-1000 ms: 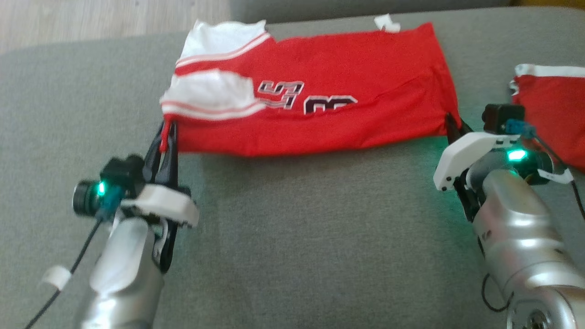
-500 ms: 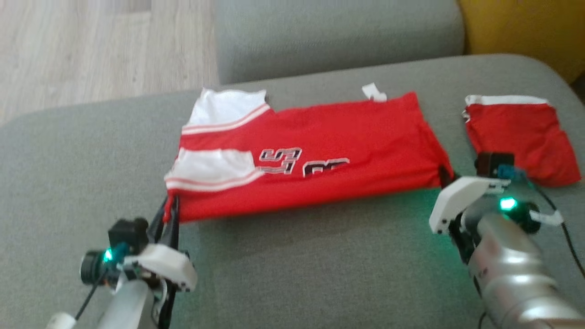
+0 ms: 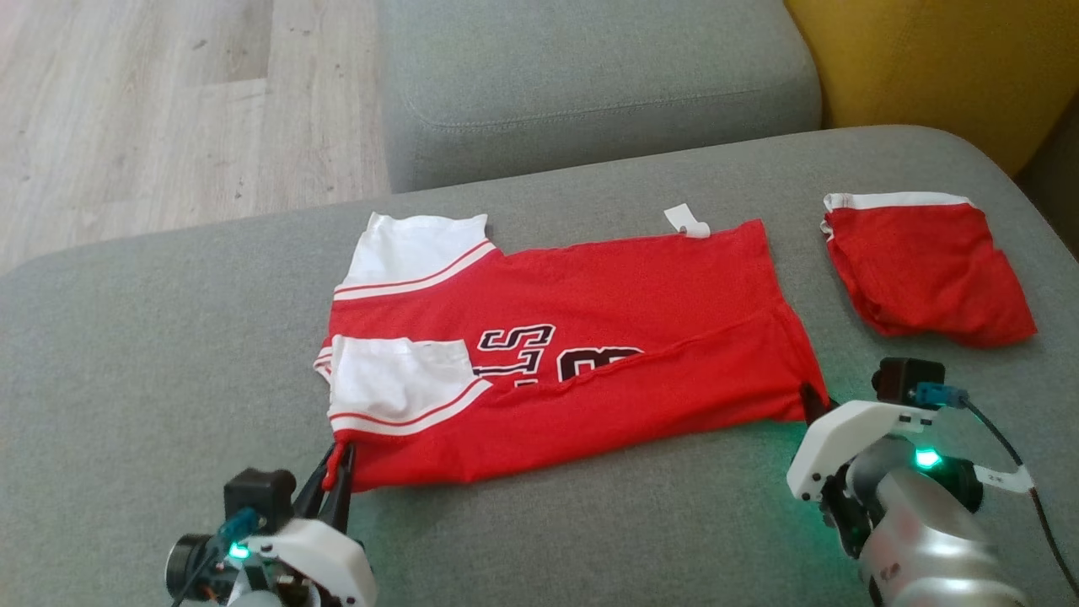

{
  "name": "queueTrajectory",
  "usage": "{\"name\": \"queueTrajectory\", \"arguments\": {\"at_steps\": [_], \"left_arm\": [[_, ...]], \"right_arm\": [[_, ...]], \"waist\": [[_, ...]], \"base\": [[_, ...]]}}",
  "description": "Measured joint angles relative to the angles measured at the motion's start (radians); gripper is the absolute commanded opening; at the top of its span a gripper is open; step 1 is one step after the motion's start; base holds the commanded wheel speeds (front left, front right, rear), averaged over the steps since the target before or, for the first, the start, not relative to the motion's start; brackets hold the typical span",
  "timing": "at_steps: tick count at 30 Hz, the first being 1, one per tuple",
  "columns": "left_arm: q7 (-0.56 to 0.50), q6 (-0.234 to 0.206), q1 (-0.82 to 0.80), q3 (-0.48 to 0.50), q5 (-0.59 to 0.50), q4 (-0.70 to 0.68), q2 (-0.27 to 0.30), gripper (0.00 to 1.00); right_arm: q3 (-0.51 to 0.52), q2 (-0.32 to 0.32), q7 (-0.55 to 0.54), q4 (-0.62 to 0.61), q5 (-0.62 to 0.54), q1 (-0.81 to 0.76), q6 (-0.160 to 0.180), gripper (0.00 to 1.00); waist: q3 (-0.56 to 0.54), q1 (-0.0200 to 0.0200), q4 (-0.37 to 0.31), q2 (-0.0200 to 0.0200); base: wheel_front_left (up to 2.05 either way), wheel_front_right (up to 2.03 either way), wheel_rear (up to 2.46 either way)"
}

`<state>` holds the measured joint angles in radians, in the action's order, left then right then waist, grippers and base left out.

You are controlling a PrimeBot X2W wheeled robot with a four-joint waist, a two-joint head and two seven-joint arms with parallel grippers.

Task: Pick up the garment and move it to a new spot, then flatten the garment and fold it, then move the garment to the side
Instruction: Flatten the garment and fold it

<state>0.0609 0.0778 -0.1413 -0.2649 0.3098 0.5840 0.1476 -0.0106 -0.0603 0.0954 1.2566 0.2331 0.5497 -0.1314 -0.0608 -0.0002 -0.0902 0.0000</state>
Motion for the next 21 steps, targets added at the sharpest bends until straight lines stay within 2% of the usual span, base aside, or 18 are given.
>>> {"name": "queueTrajectory", "arguments": {"at_steps": [1,2,3,4,5,6,9,13,16,21], "left_arm": [[-0.009,-0.005,0.006,-0.002,0.000,-0.018,0.000,0.00],[-0.019,-0.010,0.009,-0.004,0.000,-0.032,0.000,0.00],[-0.028,-0.018,0.010,-0.004,0.000,-0.043,0.000,0.24],[-0.037,-0.028,0.010,-0.005,0.000,-0.054,0.002,0.46],[-0.043,-0.038,0.011,-0.005,-0.001,-0.063,0.004,0.90],[-0.043,-0.045,0.013,-0.004,-0.001,-0.077,0.006,1.00],[-0.028,-0.064,0.015,-0.001,-0.001,-0.111,0.006,1.00],[0.086,-0.088,0.011,0.024,-0.001,-0.167,0.003,1.00],[0.162,-0.088,-0.009,0.042,0.000,-0.212,-0.002,1.00],[0.189,-0.070,-0.032,0.077,0.000,-0.293,-0.033,1.00]], "right_arm": [[-0.012,0.000,0.002,-0.013,0.007,-0.009,0.000,0.09],[-0.023,0.000,0.006,-0.029,0.011,-0.016,0.000,0.93],[-0.028,0.000,0.015,-0.047,0.021,-0.022,0.000,1.00],[-0.035,0.000,0.026,-0.064,0.029,-0.027,0.000,1.00],[-0.044,0.000,0.038,-0.082,0.036,-0.031,0.000,1.00],[-0.050,0.000,0.049,-0.099,0.041,-0.032,0.000,1.00],[-0.052,0.000,0.090,-0.156,0.068,-0.036,0.000,1.00],[-0.053,0.000,0.142,-0.270,0.063,-0.065,0.000,1.00],[-0.052,0.000,0.152,-0.429,0.034,-0.102,0.000,1.00],[-0.029,0.001,0.156,-0.735,-0.029,-0.204,0.000,1.00]], "waist": [[0.001,0.0001,-0.001,0.0000],[0.003,0.0001,-0.002,0.0000],[0.005,0.0002,-0.003,0.0000],[0.007,0.0001,-0.004,0.0000],[0.010,0.0001,-0.006,0.0000],[0.014,0.0002,-0.007,0.0000],[0.025,0.0002,-0.008,0.0000],[0.042,0.0002,-0.008,0.0000],[0.056,0.0003,-0.008,0.0000],[0.082,0.0003,-0.009,0.0000]], "base": [[0.00,0.00,0.00],[0.00,0.00,0.00],[0.00,0.00,0.00],[0.00,0.00,0.00],[0.00,0.00,0.00],[0.00,0.00,0.00],[0.00,0.00,0.00],[0.00,0.00,0.00],[0.00,0.00,0.00],[0.00,0.00,0.00]]}}
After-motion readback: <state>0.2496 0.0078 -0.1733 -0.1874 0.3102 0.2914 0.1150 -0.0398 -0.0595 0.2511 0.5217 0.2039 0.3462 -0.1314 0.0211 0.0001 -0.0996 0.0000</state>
